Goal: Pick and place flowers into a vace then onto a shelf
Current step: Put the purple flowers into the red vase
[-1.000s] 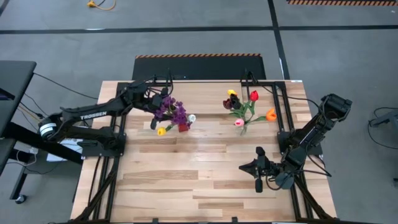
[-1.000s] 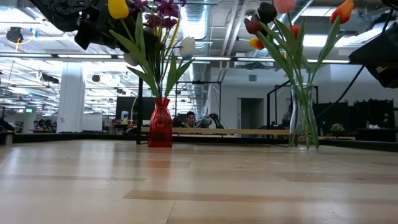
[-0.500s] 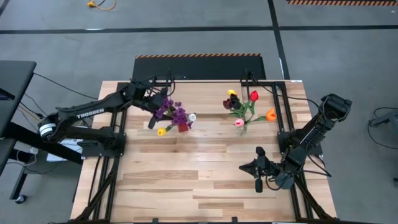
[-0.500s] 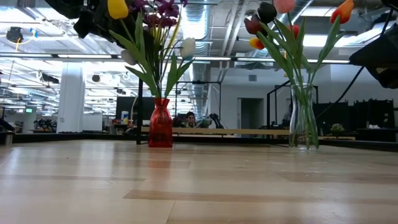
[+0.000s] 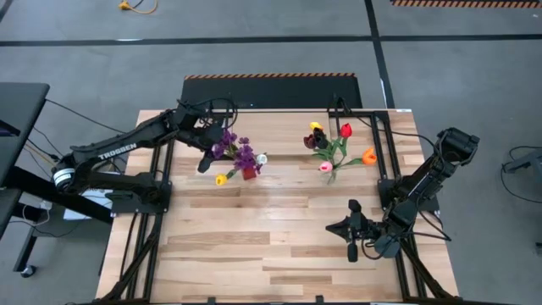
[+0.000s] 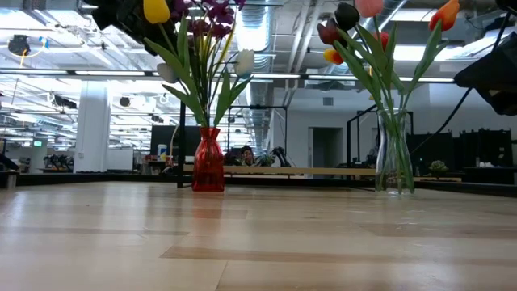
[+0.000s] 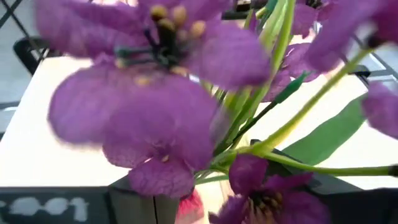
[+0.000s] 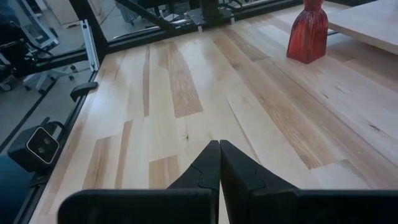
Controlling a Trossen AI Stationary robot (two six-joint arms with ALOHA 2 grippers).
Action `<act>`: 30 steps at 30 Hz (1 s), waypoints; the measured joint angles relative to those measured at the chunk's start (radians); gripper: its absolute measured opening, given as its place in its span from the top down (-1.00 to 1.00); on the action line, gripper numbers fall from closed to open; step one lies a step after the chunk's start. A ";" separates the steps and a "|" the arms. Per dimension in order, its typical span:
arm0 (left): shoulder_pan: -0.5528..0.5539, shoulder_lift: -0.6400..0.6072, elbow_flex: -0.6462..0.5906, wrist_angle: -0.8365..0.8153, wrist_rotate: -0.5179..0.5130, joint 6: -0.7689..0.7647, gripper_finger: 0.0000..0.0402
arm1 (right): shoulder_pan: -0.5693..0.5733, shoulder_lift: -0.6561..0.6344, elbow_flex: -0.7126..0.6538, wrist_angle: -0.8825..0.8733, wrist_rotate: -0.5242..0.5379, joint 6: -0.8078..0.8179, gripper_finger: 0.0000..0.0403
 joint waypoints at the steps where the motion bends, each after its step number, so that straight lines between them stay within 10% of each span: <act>1: 0.000 0.000 0.015 -0.025 -0.012 0.002 0.13 | 0.000 0.000 0.000 -0.001 0.000 0.000 1.00; 30: -0.116 0.000 0.229 -0.449 -0.326 0.007 0.13 | 0.000 0.000 0.000 -0.009 -0.026 0.000 1.00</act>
